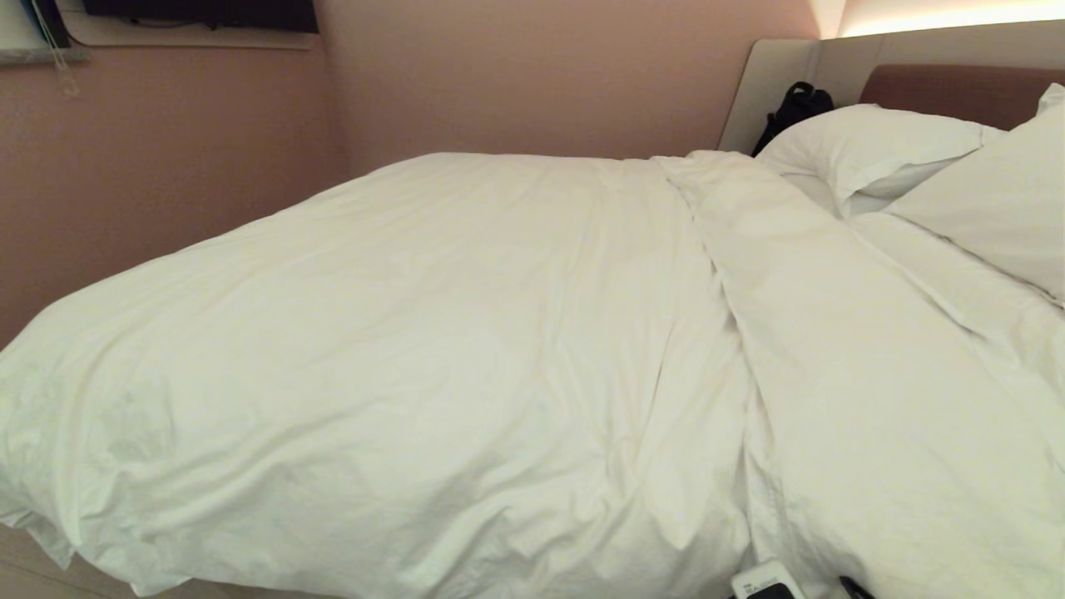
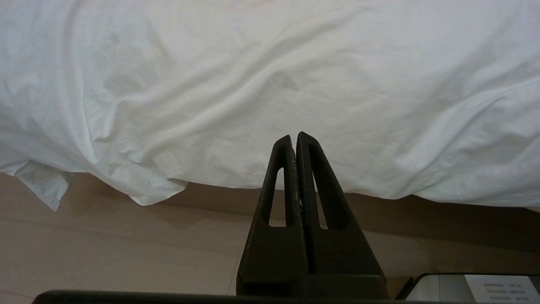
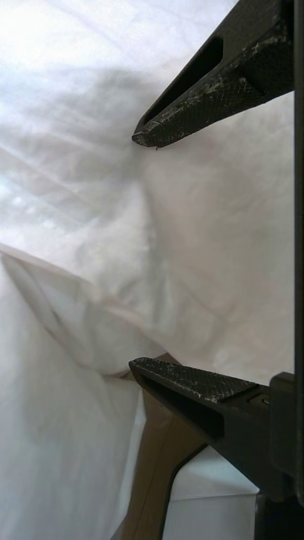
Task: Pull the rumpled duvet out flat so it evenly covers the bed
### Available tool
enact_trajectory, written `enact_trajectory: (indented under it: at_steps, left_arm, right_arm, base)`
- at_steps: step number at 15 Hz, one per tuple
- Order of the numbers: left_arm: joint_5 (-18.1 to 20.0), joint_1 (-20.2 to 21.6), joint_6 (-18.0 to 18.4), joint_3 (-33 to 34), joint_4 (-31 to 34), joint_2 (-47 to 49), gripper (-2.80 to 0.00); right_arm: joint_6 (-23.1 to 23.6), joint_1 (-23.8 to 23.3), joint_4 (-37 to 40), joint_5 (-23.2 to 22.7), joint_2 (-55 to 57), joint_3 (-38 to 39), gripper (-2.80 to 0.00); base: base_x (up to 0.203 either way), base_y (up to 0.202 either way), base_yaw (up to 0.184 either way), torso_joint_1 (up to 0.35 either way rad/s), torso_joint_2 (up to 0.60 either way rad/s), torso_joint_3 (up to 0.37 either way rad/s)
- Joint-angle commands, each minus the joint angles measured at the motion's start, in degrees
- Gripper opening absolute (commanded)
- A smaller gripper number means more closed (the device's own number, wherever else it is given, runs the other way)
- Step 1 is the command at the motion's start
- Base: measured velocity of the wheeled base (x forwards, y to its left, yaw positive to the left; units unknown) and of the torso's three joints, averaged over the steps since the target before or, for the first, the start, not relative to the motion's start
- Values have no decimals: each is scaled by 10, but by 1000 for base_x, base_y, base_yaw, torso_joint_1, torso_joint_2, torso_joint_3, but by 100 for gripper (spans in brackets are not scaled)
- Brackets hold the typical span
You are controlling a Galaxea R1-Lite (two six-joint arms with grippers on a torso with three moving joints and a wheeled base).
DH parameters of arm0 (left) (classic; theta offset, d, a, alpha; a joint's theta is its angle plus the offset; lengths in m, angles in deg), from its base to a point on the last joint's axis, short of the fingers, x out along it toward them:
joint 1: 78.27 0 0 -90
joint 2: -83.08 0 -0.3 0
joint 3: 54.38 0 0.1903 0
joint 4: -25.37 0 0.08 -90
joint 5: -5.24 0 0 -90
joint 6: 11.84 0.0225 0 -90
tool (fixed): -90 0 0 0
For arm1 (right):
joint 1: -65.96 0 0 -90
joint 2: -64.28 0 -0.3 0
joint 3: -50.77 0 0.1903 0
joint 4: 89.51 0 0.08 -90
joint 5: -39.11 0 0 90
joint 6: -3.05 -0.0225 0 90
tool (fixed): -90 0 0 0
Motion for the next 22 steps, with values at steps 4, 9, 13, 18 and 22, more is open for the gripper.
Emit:
enact_trajectory:
  at_steps: [4,9,13,18,22]
  left_arm:
    - [0,0,0,0,0,0,-280]
    - [0,0,0,0,0,0,-280]
    - [0,0,0,0,0,0,-280]
    - [0,0,0,0,0,0,-280]
    - [0,0,0,0,0,0,-280]
  right_arm:
    - [-3,0,4,2,16,-4,0]
    - [-5,-8,4,2,34,-15,0]
    - [-7,-35,4,3,44,-14,0]
    - [-13,-73,3,9,53,-11,0]
    - [-29,-75,3,9,66,-11,0]
  base:
    - [0,0,0,0,0,0]
    - [0,0,0,0,0,0]
    - [0,0,0,0,0,0]
    - [0,0,0,0,0,0]
    - [0,0,0,0,0,0]
